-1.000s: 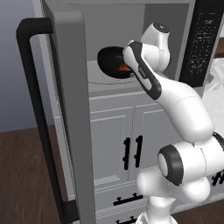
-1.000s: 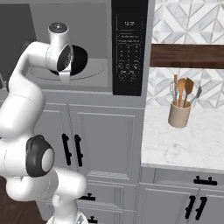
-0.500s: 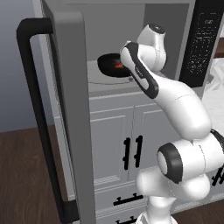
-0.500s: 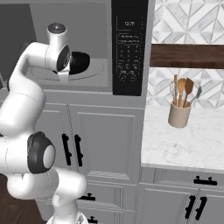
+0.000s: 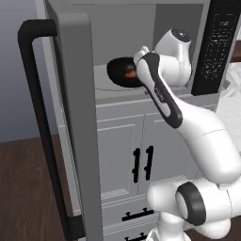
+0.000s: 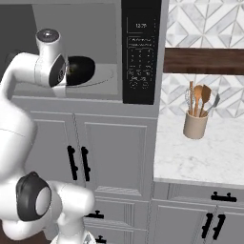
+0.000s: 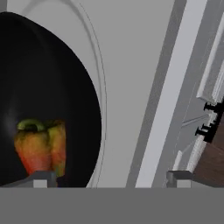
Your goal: Pick the bell pepper from the sink and place it in the bowl. Then pick the bowl and place it in the microwave. Then close the microwave door and press the start button.
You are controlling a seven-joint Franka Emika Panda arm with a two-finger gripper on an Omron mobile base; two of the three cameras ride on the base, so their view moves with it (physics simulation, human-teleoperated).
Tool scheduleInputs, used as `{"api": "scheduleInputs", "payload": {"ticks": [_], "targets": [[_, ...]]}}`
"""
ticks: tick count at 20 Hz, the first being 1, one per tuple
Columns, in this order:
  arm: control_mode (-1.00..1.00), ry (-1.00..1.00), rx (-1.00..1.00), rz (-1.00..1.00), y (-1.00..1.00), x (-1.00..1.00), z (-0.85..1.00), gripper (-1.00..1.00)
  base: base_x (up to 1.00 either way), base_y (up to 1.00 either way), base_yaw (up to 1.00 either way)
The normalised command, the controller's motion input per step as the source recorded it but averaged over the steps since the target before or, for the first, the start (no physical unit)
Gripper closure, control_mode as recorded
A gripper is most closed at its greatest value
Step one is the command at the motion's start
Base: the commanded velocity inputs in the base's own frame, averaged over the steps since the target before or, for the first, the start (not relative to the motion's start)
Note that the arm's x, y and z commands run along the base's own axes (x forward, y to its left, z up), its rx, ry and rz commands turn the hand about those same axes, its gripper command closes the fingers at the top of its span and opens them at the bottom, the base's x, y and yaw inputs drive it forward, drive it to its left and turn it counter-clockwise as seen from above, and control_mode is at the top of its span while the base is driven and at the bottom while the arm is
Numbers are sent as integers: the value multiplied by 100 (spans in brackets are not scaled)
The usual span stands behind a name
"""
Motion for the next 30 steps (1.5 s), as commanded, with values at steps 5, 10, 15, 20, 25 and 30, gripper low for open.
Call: {"api": "scheduleInputs", "payload": {"ticks": [5,10,15,20,25,30], "targets": [[-100,-4,1,0,0,-86,0,-100,0,0,0],[-100,0,1,0,-3,45,1,-100,0,0,0],[-100,0,0,0,-1,-15,0,-100,0,0,0],[-100,-5,0,-1,0,-97,-2,-100,0,0,0],[-100,0,-3,-1,-6,-63,-43,-100,0,0,0],[-100,2,-22,0,-9,-14,-58,-100,0,0,0]]}}
